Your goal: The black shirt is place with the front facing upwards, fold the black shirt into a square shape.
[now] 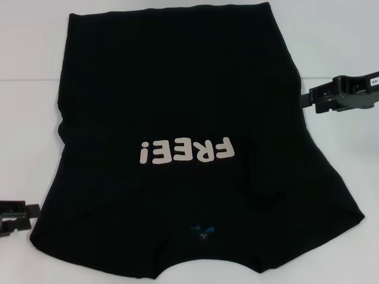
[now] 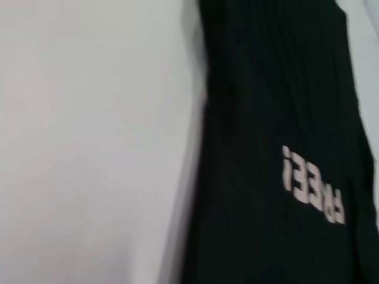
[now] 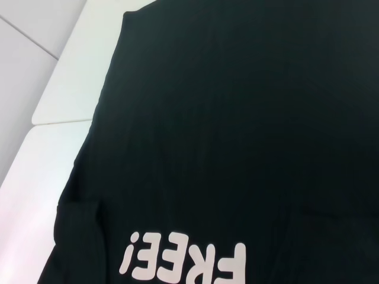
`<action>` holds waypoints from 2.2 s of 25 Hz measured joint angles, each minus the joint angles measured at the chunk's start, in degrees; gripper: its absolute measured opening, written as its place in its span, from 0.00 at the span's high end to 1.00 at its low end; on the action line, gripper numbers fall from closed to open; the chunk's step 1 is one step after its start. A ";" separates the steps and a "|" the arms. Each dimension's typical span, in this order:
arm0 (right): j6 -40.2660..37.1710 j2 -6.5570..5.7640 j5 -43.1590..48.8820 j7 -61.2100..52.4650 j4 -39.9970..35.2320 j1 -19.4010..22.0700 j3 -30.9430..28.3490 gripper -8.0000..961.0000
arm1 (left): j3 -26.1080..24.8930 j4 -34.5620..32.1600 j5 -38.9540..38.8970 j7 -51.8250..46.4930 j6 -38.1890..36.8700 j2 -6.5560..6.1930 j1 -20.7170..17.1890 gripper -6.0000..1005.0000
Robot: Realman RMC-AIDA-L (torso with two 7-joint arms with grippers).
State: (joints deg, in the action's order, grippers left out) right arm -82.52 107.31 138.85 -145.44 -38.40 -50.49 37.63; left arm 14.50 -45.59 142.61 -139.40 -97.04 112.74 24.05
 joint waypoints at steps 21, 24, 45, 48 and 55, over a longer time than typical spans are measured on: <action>0.29 0.00 -0.07 -0.17 0.00 0.22 -0.02 0.42 | 0.66 1.29 4.12 -0.77 4.39 0.53 -0.06 0.57; 0.28 0.00 -0.07 -0.19 0.00 0.22 -0.01 0.42 | 1.01 1.30 4.20 -0.75 4.41 0.57 -0.05 0.57; 0.03 -0.35 -0.10 0.11 -0.01 0.86 -0.55 0.42 | 3.02 4.84 3.97 0.30 5.74 0.59 1.14 0.57; -0.06 -0.35 -0.13 0.15 0.00 0.91 -0.59 0.42 | 3.21 4.96 3.94 1.16 5.13 0.57 1.60 0.57; -0.10 -0.35 -0.16 0.16 0.00 0.92 -0.63 0.42 | 3.12 6.64 3.90 1.78 6.46 0.68 3.78 0.56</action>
State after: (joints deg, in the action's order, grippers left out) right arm -82.62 106.96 138.68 -145.28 -38.40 -49.57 37.00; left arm 17.62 -38.96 146.51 -137.63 -90.59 113.43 27.83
